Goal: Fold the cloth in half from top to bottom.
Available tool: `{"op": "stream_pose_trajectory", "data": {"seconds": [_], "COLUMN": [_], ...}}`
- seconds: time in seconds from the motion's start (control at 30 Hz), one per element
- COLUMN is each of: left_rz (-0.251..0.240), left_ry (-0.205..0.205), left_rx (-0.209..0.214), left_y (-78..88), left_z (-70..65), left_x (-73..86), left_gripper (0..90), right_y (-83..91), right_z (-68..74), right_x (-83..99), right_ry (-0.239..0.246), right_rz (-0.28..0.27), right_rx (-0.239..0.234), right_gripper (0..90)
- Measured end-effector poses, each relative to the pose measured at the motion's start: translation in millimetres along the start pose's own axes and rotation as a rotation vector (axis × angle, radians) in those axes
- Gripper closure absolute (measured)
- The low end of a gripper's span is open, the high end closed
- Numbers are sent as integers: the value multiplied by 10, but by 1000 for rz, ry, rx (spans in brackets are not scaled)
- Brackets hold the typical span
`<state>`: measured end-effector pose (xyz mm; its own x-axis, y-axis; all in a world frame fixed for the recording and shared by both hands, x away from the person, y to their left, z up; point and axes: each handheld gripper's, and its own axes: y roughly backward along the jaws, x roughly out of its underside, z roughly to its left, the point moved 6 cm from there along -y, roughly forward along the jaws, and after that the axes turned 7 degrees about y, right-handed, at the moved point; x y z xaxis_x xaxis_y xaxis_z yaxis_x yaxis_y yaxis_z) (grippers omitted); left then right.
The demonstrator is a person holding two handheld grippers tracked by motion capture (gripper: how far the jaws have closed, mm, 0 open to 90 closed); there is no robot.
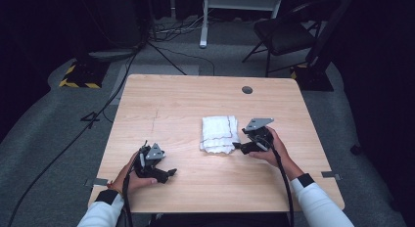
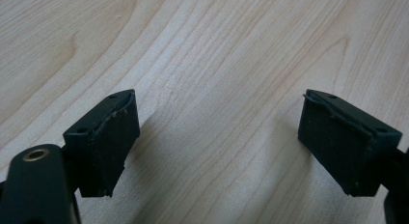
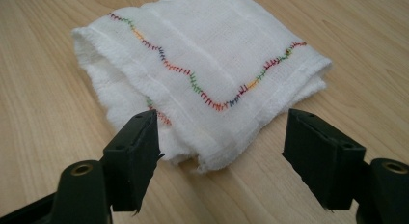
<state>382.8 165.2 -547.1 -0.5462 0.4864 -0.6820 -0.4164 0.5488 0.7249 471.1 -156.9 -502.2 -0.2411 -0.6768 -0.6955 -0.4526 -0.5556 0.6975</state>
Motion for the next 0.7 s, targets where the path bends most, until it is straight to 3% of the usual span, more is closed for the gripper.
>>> {"op": "stream_pose_trajectory", "data": {"seconds": [0.47,0.7], "left_rz": [0,-1], "left_ry": [2,0], "left_rx": [-2,-3], "left_y": [-1,-1], "left_z": [-1,0], "left_x": [0,-1], "left_gripper": [147,147], "right_y": [358,531], "right_z": [57,54], "right_x": [272,429], "right_ry": [40,44], "right_rz": [49,66], "right_rx": [2,40], "right_gripper": [286,287]}}
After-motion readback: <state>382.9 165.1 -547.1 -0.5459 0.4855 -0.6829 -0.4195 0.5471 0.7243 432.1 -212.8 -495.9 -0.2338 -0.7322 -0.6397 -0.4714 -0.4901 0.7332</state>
